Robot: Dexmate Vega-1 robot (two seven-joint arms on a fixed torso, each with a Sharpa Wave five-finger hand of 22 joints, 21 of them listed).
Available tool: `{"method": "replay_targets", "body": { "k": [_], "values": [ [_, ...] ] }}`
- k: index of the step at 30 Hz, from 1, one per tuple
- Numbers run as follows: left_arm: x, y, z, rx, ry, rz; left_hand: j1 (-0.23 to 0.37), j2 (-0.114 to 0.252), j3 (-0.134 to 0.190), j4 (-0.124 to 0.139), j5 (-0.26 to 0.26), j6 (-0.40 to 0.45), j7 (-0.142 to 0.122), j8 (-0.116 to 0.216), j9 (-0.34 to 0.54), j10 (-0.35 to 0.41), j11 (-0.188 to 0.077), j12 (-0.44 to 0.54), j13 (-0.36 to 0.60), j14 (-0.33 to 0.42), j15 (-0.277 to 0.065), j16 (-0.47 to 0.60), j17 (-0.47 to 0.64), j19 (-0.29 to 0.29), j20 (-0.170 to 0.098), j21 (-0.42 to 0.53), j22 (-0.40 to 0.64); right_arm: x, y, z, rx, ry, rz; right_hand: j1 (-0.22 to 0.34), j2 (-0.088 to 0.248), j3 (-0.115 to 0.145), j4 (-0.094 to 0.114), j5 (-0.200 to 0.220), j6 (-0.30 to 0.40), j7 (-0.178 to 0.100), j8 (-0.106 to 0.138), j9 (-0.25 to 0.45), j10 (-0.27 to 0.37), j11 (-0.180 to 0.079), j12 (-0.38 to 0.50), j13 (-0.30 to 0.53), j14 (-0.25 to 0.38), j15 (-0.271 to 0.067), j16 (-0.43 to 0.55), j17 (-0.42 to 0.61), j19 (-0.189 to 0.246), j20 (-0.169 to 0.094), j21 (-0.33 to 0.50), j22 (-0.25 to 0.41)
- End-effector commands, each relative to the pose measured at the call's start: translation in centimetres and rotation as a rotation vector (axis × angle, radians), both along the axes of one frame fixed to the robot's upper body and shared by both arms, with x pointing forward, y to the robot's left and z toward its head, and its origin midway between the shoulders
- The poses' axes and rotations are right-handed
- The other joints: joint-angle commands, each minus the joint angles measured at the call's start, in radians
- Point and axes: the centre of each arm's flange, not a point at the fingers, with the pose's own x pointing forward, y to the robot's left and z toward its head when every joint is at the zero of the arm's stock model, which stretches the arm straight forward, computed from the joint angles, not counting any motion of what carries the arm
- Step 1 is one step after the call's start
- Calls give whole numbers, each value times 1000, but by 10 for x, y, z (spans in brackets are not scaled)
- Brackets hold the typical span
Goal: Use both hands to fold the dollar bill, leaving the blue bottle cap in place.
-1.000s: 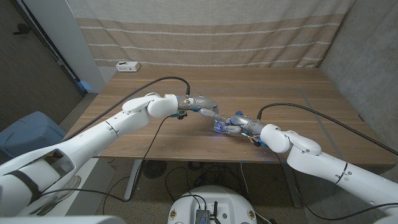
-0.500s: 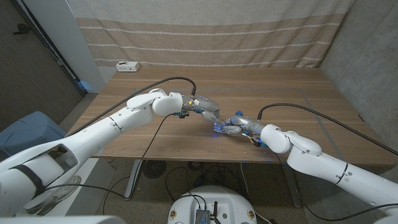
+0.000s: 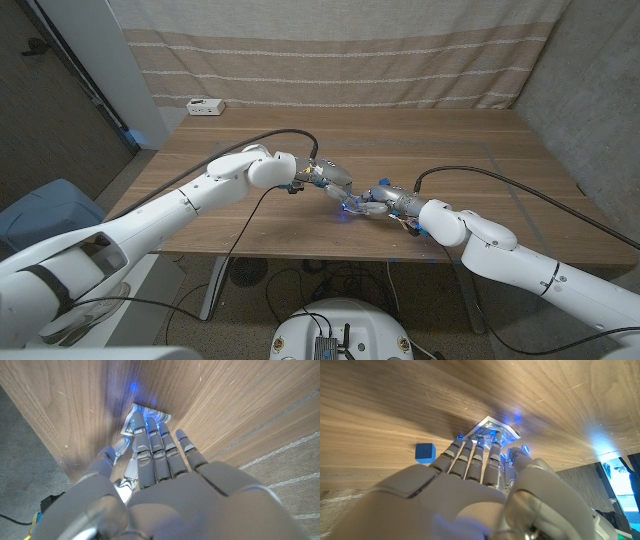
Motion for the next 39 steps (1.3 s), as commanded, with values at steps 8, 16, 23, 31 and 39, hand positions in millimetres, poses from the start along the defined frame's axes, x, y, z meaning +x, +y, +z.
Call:
{"method": "replay_targets", "body": {
  "k": [8,16,23,31,39],
  "values": [
    [11,0,-18,55,54,42,-34,5,3,20,-7,-75,-12,-45,0,-64,-3,-41,-10,-86,-2,-42,-8,-39,3,-6,1,1,2,3,-1,0,1,2,-8,-3,-6,-1,1,1,-2,2,4,1,2,2,6,-1,7,4,5,5,8,4],
    [11,0,-18,55,63,53,-49,7,2,28,-10,-88,-2,-52,0,-67,2,-49,-15,-79,19,-34,-8,-39,2,-5,0,1,2,2,-12,-1,-10,3,-9,-4,-8,0,2,-1,-2,2,4,-1,1,2,7,1,7,3,6,6,8,4],
    [11,2,-12,38,54,50,-56,6,0,32,-11,-90,0,-53,1,-67,4,-49,-14,-79,23,-33,-8,-40,6,-5,-1,1,4,-1,-31,1,-11,6,-10,-6,-15,0,37,17,9,1,36,15,11,2,30,-7,14,1,9,11,9,4],
    [5,5,-2,-13,27,18,-69,6,-2,38,-13,-102,-2,-57,1,-78,16,-55,-13,-85,41,-34,-7,-38,21,-4,-2,2,5,-2,-39,13,-15,6,-10,-9,-17,-1,79,33,18,1,69,32,20,1,39,-11,17,1,13,12,10,3],
    [5,9,5,-32,-28,34,-77,13,0,45,-13,-117,-8,-61,3,-84,21,-58,-10,-69,49,-26,-5,-32,35,-1,-2,2,5,-2,-39,16,-18,5,-10,-11,-17,-1,76,32,14,0,65,29,17,1,39,-12,17,1,12,12,10,3]
  ]
}}
